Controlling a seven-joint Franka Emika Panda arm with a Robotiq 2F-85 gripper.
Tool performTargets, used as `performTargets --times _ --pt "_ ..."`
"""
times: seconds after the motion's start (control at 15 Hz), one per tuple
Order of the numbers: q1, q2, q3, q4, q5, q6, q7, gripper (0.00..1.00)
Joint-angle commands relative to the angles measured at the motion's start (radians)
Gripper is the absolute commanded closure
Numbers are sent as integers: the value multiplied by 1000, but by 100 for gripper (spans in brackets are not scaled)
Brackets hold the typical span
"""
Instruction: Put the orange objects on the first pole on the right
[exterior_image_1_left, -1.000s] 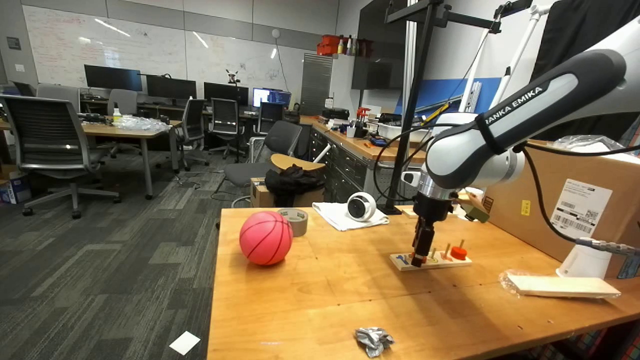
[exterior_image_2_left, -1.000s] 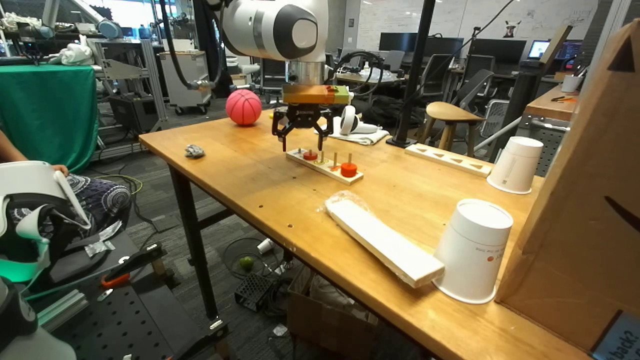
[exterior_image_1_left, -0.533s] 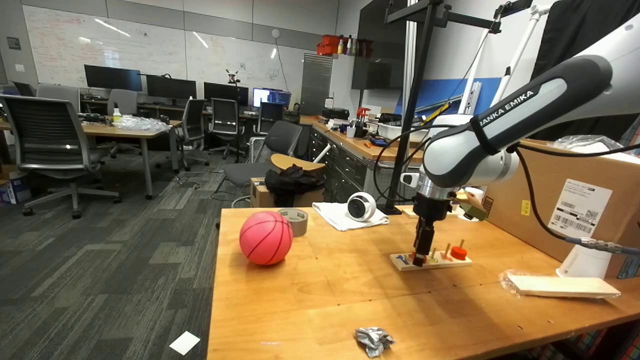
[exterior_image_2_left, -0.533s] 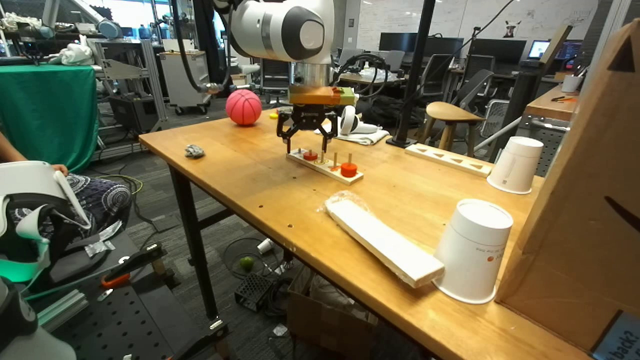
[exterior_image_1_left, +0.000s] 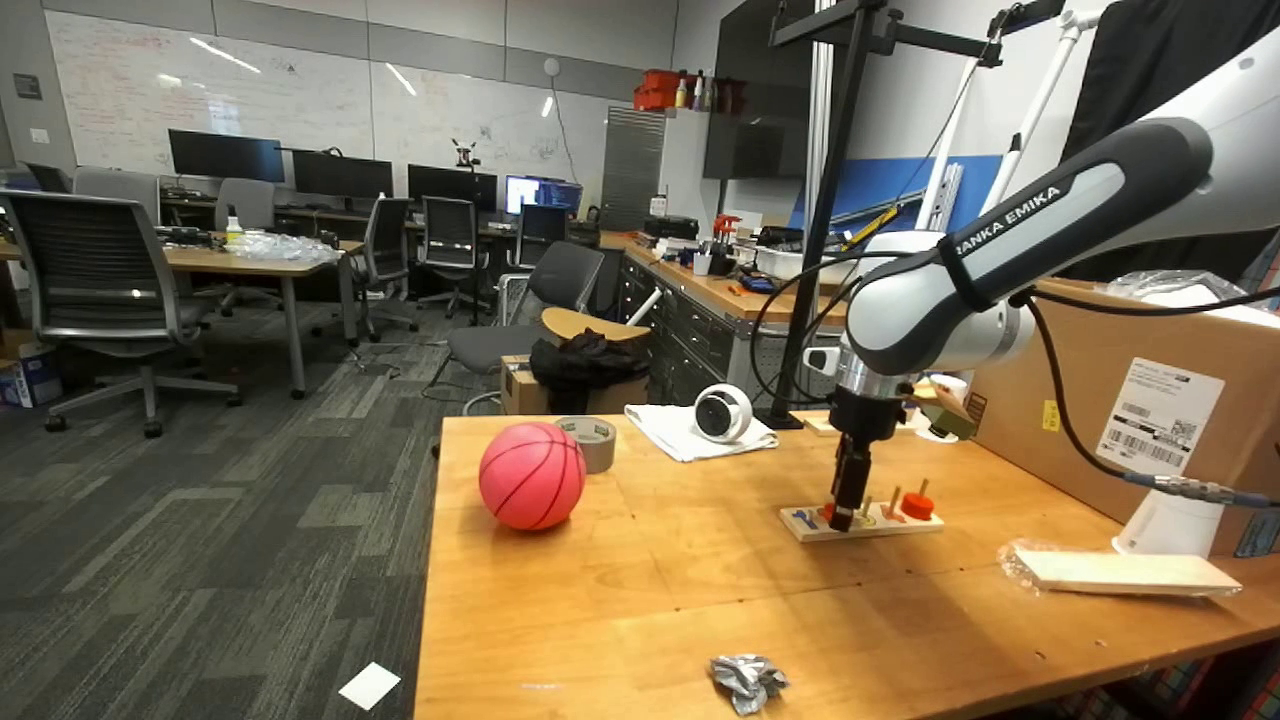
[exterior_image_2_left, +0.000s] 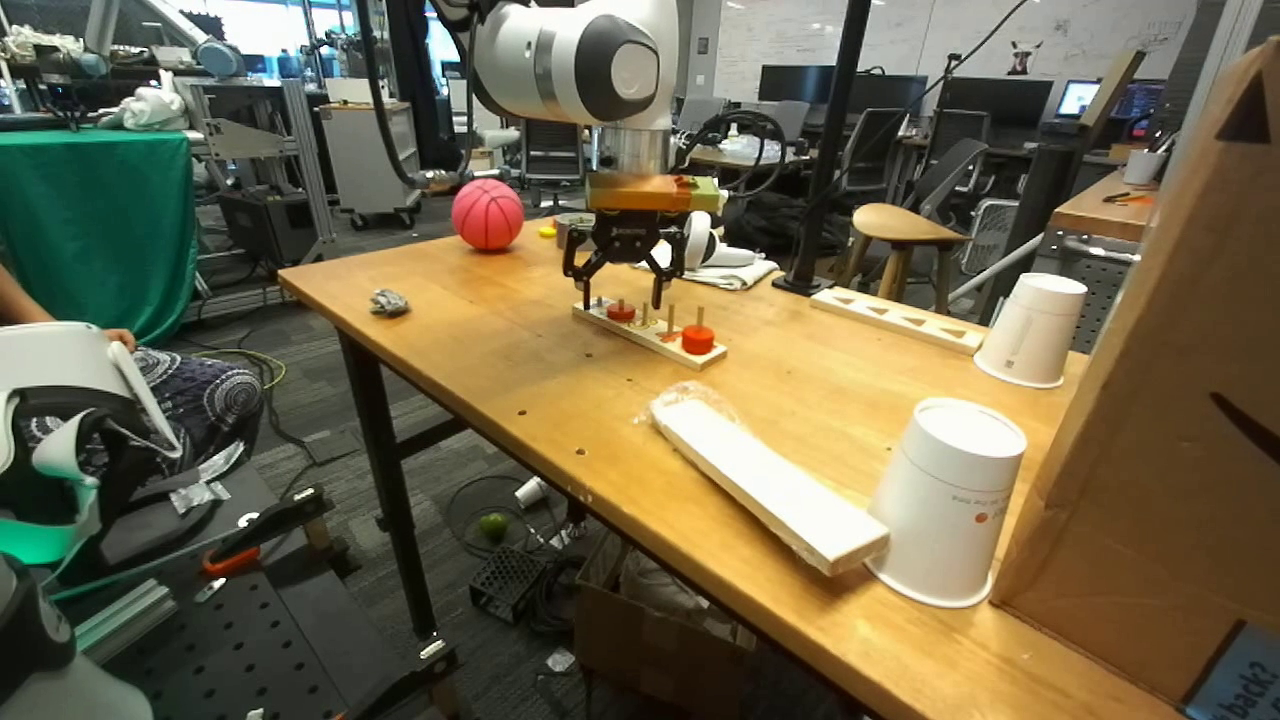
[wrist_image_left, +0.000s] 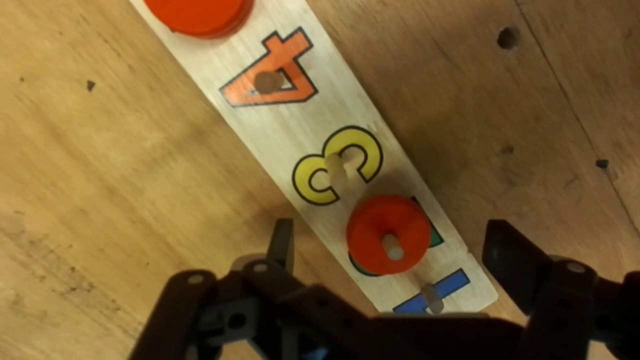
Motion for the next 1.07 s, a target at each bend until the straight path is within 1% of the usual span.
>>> performTargets --times 0.0,0.07,0.13,0.2,0.33,0.53,1.0 --pt "1 5 1 27 -17 -23 13 28" --pt "1 5 1 27 -16 -23 12 29" --pt "1 4 1 26 -16 -22 12 36" --pt "1 3 1 25 -17 -23 12 46" --pt "2 2 1 24 -18 -22 12 62" --pt "3 0 1 28 -19 -21 12 83" --pt "5 -33 -4 26 -49 -20 14 83"
